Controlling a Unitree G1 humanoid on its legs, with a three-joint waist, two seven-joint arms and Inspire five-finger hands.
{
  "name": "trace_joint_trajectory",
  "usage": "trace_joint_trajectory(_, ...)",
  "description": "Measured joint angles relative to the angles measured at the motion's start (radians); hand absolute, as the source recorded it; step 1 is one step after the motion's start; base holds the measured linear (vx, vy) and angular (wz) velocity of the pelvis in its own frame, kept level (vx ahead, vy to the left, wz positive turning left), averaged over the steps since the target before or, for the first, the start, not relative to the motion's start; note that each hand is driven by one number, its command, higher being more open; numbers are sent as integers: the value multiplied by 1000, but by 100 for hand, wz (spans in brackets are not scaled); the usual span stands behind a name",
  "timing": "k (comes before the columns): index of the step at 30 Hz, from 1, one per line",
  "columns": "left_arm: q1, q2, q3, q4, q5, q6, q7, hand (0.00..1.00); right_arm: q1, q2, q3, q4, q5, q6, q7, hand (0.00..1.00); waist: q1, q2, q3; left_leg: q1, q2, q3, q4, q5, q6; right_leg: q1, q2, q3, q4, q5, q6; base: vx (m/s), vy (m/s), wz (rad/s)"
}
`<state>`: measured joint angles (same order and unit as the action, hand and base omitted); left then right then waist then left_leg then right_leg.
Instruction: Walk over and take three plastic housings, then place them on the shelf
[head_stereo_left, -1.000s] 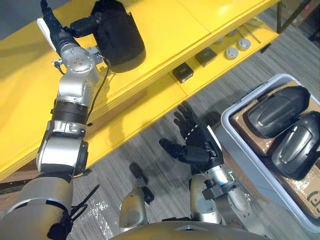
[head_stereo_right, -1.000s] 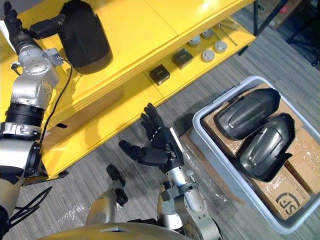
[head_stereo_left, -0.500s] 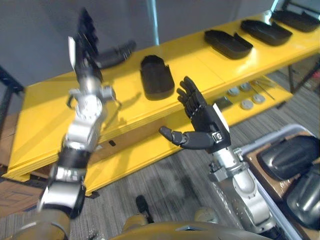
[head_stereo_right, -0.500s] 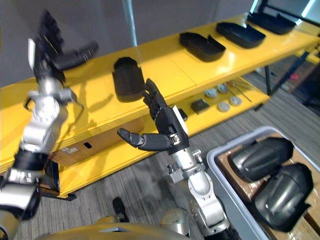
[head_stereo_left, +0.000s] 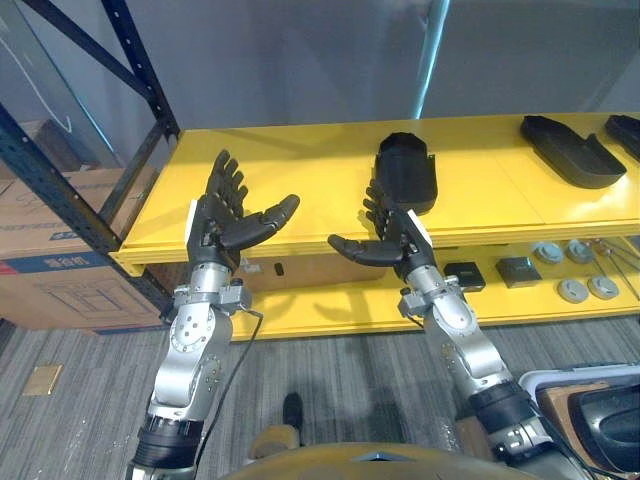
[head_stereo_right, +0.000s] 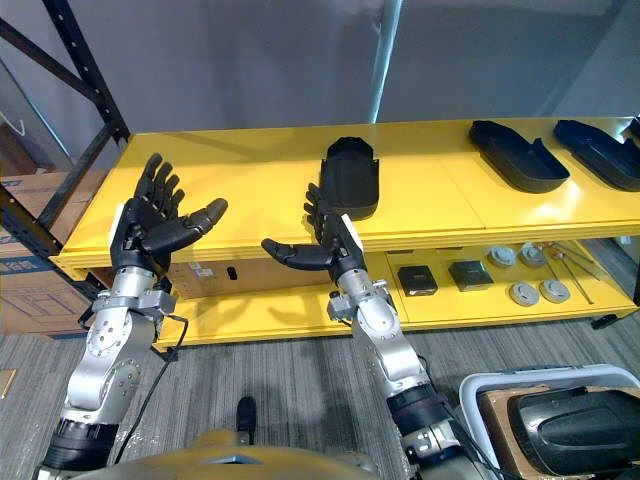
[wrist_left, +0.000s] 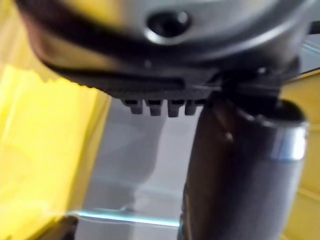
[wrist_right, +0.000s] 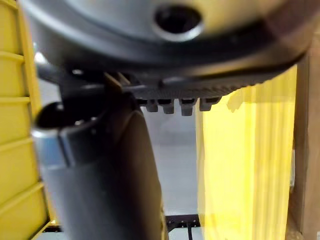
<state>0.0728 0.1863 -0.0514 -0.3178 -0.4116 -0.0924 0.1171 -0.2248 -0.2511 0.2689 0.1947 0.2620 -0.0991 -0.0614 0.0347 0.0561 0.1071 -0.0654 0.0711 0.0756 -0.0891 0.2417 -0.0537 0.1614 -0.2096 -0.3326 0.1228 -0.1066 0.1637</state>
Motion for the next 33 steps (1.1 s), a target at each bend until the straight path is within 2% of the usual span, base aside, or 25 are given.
trace_joint_trajectory(1,21,-14,-3,-23,0,-15,-31,100,-36,13,-8,41,-25,0,-38,100,3,10,6,-7,1,-19,0,-20,-27,0,10,-1,-3,-4,-1,-132,-34,23)
trace_joint_trajectory(2,23,-15,-8,-24,-1,-18,-41,100,-40,18,-14,51,-31,0,-53,100,3,6,4,-13,-2,-19,0,-52,-62,-2,9,-1,-11,-3,-6,-122,7,29)
trace_joint_trajectory(3,28,-15,-10,-25,-1,-19,-57,100,-45,37,-26,66,-35,0,-69,100,11,-28,12,-29,-21,-17,45,-57,-28,-6,-18,3,-26,-3,-15,-18,9,5)
trace_joint_trajectory(4,53,-21,-11,-26,-2,-23,-79,100,-51,48,-37,88,-51,4,-88,100,29,-11,5,-33,-30,-37,153,-96,-1,-2,-8,11,-41,2,-12,0,0,0)
trace_joint_trajectory(5,60,-20,-10,-26,-6,-25,-86,100,-52,50,-41,89,-52,4,-98,100,29,-7,3,-29,-26,-44,130,-96,2,-3,-2,13,-45,12,-16,26,-30,9)
trace_joint_trajectory(6,62,-21,-9,-22,-9,-25,-95,100,-54,58,-43,90,-52,4,-119,100,19,-14,3,-23,-28,-54,92,-73,-6,-7,2,15,-50,19,-20,-6,-21,29)
trace_joint_trajectory(8,66,-32,-10,-15,-12,-25,-110,100,-78,63,-43,124,-54,5,-145,100,24,-21,9,-2,-23,-59,3,-18,-5,-21,13,11,-56,32,-19,-24,-26,19)
trace_joint_trajectory(10,87,-32,-8,-9,-12,-25,-120,100,-93,79,-43,157,-60,7,-181,100,32,-24,16,1,-22,-56,3,-17,-4,-20,14,13,-54,33,-19,0,0,0)
trace_joint_trajectory(13,104,-34,-11,-8,-12,-25,-145,100,-94,96,-53,160,-61,10,-238,100,37,-15,21,4,-22,-53,1,-17,-4,-20,17,17,-54,35,-18,-17,-24,-5)
trace_joint_trajectory(21,104,-35,-34,-8,-15,-25,-170,100,-101,99,-84,164,-97,26,-298,100,36,-9,31,3,1,-38,0,-15,-13,-35,37,39,-54,41,-27,-31,-35,-9)
trace_joint_trajectory(33,105,-34,-89,5,-23,-25,-151,100,-144,99,-143,163,-140,19,-309,100,23,-8,89,6,13,2,4,-14,-16,-70,41,91,-29,46,-27,-16,-25,-11)
